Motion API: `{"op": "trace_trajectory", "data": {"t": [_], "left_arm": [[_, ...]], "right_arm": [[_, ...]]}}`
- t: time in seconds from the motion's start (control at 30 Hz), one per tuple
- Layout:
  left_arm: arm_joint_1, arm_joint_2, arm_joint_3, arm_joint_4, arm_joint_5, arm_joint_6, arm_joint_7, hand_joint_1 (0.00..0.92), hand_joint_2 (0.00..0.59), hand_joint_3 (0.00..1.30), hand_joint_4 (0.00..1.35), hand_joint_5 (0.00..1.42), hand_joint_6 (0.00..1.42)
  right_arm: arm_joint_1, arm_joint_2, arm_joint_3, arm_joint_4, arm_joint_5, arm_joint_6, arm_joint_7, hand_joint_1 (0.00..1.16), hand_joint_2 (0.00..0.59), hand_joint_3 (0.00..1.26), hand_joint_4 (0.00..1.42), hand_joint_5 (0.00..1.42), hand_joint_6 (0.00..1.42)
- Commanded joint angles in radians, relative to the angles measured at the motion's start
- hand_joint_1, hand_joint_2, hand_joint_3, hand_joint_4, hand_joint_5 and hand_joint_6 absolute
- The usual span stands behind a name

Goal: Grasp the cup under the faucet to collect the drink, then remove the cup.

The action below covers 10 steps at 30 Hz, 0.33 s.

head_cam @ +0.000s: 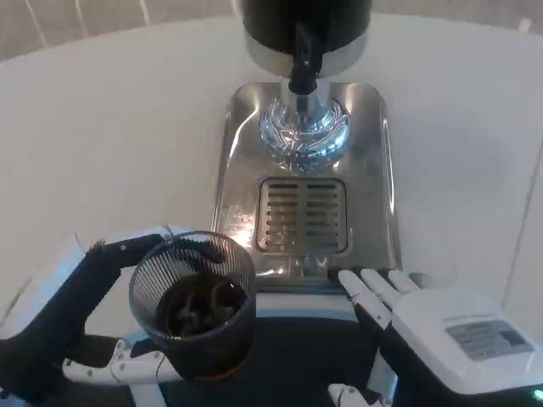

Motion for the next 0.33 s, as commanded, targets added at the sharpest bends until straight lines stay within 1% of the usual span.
{"op": "trace_trajectory", "data": {"t": [0.03,0.33], "left_arm": [[-0.015,0.008,0.006,0.004,-0.037,-0.038,0.0,0.501,0.08,1.03,1.22,1.33,0.64],[-0.023,0.007,0.001,0.011,-0.034,-0.037,0.0,0.498,0.078,1.03,1.22,1.33,0.64]], "right_arm": [[0.005,0.004,0.001,0.009,0.0,-0.014,0.009,0.24,0.468,0.0,0.0,0.0,0.0],[-0.006,0.004,-0.004,0.019,0.001,-0.01,0.011,0.24,0.468,0.0,0.0,0.0,0.0]]}}
